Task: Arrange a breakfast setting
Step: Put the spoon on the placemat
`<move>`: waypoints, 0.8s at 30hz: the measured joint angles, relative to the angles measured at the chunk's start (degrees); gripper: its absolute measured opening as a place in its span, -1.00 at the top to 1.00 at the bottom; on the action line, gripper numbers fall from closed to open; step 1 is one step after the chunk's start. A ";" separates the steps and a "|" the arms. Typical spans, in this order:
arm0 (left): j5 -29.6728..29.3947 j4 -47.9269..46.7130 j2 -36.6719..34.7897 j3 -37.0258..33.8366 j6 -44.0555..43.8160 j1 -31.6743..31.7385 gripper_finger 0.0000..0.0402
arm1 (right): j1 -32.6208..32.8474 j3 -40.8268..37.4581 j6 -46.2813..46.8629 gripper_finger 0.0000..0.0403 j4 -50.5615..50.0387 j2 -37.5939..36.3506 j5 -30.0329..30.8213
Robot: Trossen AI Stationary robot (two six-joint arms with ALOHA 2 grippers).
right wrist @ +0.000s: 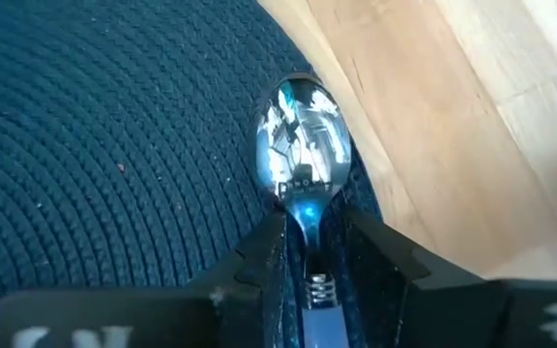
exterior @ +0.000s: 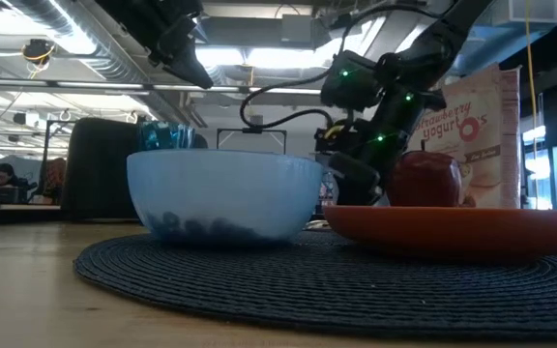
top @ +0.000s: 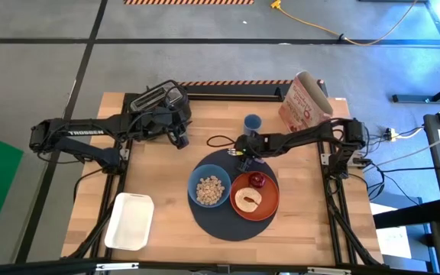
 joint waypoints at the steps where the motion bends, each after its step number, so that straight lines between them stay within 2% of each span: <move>1: -0.02 0.03 0.00 0.00 0.00 0.00 0.52 | 0.00 0.00 -0.02 0.56 0.33 0.45 0.02; 4: -0.01 0.00 0.00 0.00 0.00 0.00 0.52 | 0.00 0.09 -0.02 0.67 0.73 0.62 0.39; 9: 0.00 -0.02 0.00 0.00 0.00 -0.02 0.52 | -0.02 0.07 0.20 0.95 0.19 0.03 -0.02; 19: 0.14 1.21 0.07 0.00 -0.04 -0.04 0.52 | 0.02 -0.13 0.94 0.97 -0.31 -6.47 -0.02; 24: 6.00 4.98 2.13 0.00 2.68 -0.61 0.52 | 0.00 -0.11 -0.66 0.98 0.45 -11.74 -1.99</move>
